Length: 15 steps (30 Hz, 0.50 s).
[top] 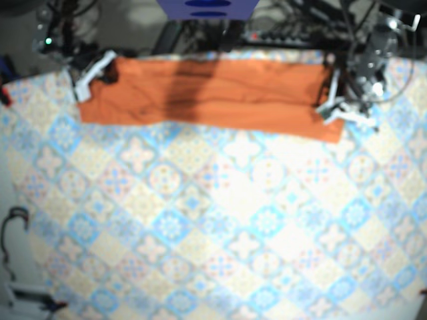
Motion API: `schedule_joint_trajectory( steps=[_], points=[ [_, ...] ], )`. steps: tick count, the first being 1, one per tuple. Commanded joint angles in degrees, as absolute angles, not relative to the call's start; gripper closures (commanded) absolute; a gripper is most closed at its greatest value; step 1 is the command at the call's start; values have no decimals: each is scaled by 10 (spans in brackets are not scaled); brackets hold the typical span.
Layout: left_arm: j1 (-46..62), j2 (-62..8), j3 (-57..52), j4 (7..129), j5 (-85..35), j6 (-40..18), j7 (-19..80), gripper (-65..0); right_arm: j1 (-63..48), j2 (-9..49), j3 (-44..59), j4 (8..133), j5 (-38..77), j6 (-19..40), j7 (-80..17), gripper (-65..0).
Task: Fold the T-shirt properly
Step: 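Lower the folded edge onto the shirt with both grippers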
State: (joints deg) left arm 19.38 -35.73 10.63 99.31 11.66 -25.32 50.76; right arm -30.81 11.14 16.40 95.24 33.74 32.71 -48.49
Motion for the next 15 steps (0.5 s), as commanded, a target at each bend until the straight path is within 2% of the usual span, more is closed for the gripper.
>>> schedule_joint_trajectory(
  steps=[1,13,15],
  points=[
    [194,-366,102,1000,124,-248,508,0,-308,117,167,959,349,332,-474,0],
    [194,-366,102,1000,123,-248,508,0,-308,117,164,959,349,332,-475,-4],
    [194,-366,102,1000,123,-248,508,0,-308,117,164,959,349,332,-475,-24]
  ],
)
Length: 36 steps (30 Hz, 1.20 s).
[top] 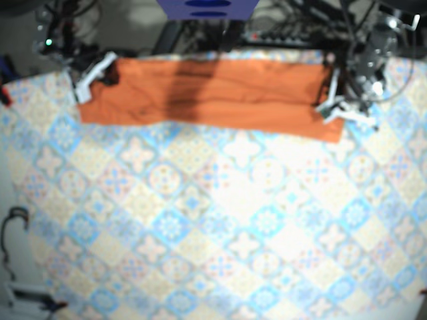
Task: Fold the T-shirt properly
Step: 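Lower the folded edge onto the shirt with both grippers, then open both grippers and release the folded shirt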
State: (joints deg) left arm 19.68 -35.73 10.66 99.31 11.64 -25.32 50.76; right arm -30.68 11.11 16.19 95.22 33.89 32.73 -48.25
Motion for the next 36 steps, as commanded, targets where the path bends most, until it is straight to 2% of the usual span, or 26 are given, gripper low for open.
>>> schedule_joint_trajectory(
  steps=[1,5,6,13,16,19,24,31,36],
  points=[
    [194,-366,102,1000,123,-248,508,0,-308,117,164,959,349,332,-475,-36],
    [194,-367,102,1000,122,-248,508,0,-311,117,166,959,349,332,-475,-96],
    [194,-367,102,1000,121,-248,508,-18,-312,117,167,959,349,332,-475,-111],
    [194,-368,102,1000,119,-248,507,-216,-326,117,168,979,349,330,-476,-218],
    [192,-369,101,1000,119,-248,502,-292,-336,117,169,991,349,285,-475,-265],
    [192,-369,99,1000,119,-248,492,-336,-337,118,170,999,349,248,-475,-308],
    [192,-369,98,1000,119,-248,492,-368,-338,119,216,1013,349,196,-475,-346],
    [210,-365,47,1011,110,-248,492,-367,-350,119,307,1047,349,191,-479,-348],
    [219,-366,-20,1036,30,-248,511,-367,-364,117,369,1047,349,190,-478,-348]
  ],
)
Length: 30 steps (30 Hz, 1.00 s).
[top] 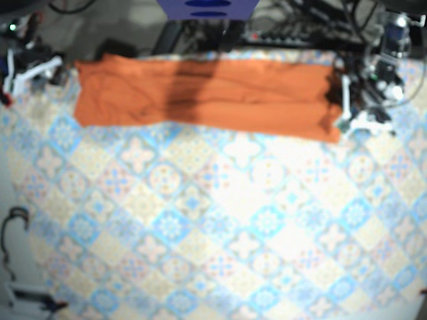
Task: Fold the T-shirt properly
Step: 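Open both grippers and release the folded shirt, then move the left gripper to the end of the folded strip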
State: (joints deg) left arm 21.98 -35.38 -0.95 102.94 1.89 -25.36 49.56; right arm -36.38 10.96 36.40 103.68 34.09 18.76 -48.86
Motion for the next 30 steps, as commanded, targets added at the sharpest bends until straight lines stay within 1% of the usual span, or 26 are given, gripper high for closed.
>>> schedule_joint_trajectory(
  steps=[1,4,6,8,10,12,16,18,21,23,26,28,30],
  points=[
    [219,-366,-38,1040,9,-248,523,-367,-364,117,378,1047,349,190,-478,-348],
    [220,-365,-105,1046,-110,-256,562,-367,-365,117,401,1051,333,189,-477,-348],
    [218,-368,-159,1035,-203,-276,602,-367,-365,116,405,1065,290,189,-476,-348],
    [216,-369,-206,1005,-292,-291,640,-368,-365,103,404,1077,237,189,-476,-348],
    [196,-369,-240,956,-378,-301,671,-368,-362,82,404,1081,184,189,-475,-348],
    [177,-371,-249,894,-442,-310,695,-368,-356,73,403,1081,153,189,-474,-348],
    [150,-397,-256,755,-553,-327,710,-369,-349,73,402,1081,137,189,-473,-348],
    [135,-402,-256,717,-586,-329,710,-403,-349,73,402,1081,136,189,-459,-348],
    [120,-401,-255,709,-601,-329,713,-487,-349,73,402,1080,136,189,-446,-349],
    [105,-401,-233,707,-604,-331,713,-532,-349,73,402,1080,136,189,-445,-349],
    [74,-397,-181,700,-604,-359,709,-602,-349,73,402,1078,136,189,-444,-349],
    [54,-379,-162,671,-604,-372,709,-622,-349,73,402,1078,136,189,-444,-349],
    [33,-366,-151,640,-600,-375,709,-623,-349,73,402,1077,136,189,-444,-349]
  ],
)
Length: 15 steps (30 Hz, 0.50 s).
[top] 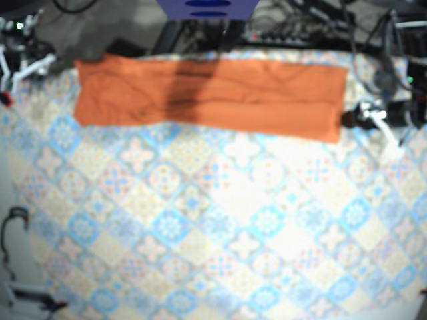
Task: Fold the T-shirt properly
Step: 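Move the left gripper to the end of the folded strip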
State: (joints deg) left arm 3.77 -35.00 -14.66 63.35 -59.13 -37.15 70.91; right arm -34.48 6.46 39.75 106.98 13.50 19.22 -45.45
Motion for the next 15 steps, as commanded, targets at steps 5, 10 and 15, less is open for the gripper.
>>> schedule_joint_trajectory(
  steps=[5,10,15],
  points=[
    [-1,-328,-118,576,-600,-376,708,-623,-349,73,402,1077,136,189,-447,-349],
    [-1,-308,-97,576,-600,-376,700,-623,-349,73,402,1077,136,189,-447,-349],
    [6,-301,-82,576,-600,-375,700,-623,-349,73,402,1077,136,189,-447,-349]
  ],
)
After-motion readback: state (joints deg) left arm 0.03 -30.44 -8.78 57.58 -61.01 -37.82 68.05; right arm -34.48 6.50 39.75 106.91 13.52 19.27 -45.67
